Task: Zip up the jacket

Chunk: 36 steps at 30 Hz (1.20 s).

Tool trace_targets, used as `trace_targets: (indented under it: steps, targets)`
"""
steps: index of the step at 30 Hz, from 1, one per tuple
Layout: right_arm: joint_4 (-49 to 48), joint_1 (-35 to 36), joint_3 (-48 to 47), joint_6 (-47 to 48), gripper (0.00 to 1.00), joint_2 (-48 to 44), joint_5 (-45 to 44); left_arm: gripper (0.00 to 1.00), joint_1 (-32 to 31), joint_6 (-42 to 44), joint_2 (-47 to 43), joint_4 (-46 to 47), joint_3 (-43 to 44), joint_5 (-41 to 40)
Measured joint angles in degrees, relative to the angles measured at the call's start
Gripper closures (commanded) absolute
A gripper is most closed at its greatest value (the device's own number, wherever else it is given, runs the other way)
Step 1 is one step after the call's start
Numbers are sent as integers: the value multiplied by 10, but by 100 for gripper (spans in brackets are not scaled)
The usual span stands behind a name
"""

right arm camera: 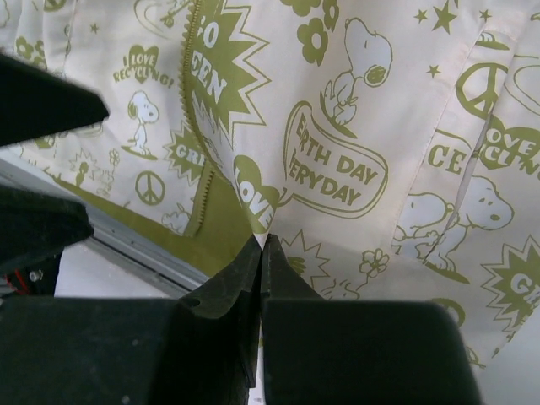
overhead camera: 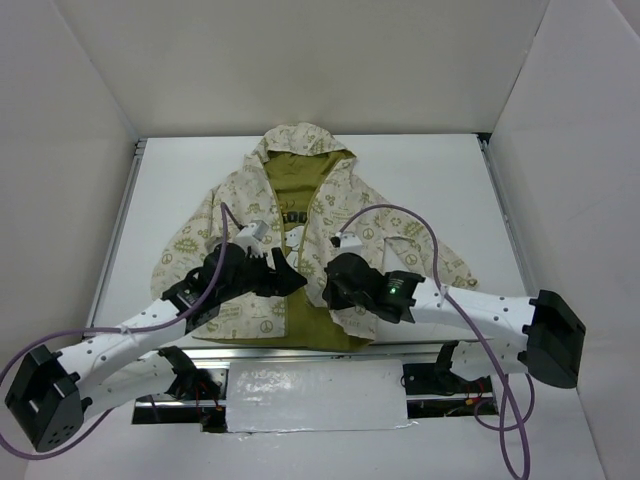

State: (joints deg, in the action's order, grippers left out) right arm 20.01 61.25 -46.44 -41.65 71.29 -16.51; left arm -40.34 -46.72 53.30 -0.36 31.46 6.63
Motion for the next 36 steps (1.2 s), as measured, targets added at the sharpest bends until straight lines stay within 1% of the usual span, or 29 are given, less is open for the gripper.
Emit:
trace_targets:
  steps: [4, 8, 13, 18, 25, 27, 28, 30, 33, 34, 35, 36]
  targets:
    - [-5, -3, 28, -4, 100, -34, 25, 21, 0, 17, 27, 74, -18, 11]
    - [-34, -19, 57, -5, 100, -78, 60, 22, 0, 31, 47, 122, -36, 23]
    - [-69, -48, 94, -5, 100, -131, 109, 28, 1, 33, 77, 188, -57, 44]
    - [-80, -64, 102, -5, 100, -140, 139, 27, 7, 27, 104, 262, -89, 86]
    - [-94, -70, 105, -4, 100, -146, 164, 27, 11, 11, 156, 360, -94, 136]
    - [-100, -72, 105, -3, 100, -152, 173, 33, 12, 4, 164, 390, -101, 148]
    - [-102, -74, 105, -3, 100, -154, 177, 40, 13, 0, 169, 402, -106, 153]
    - [-104, -77, 106, -3, 100, -157, 184, 50, 14, -3, 177, 421, -110, 162]
    - [-107, -82, 110, -3, 100, -160, 190, 70, 14, -5, 181, 437, -112, 171]
    - [-107, -84, 111, -3, 100, -160, 190, 80, 15, -5, 181, 442, -112, 174]
    - [-107, -85, 111, -2, 100, -160, 191, 85, 15, -6, 181, 445, -112, 175]
    - [-107, -87, 111, -2, 100, -160, 191, 88, 15, -5, 181, 447, -112, 177]
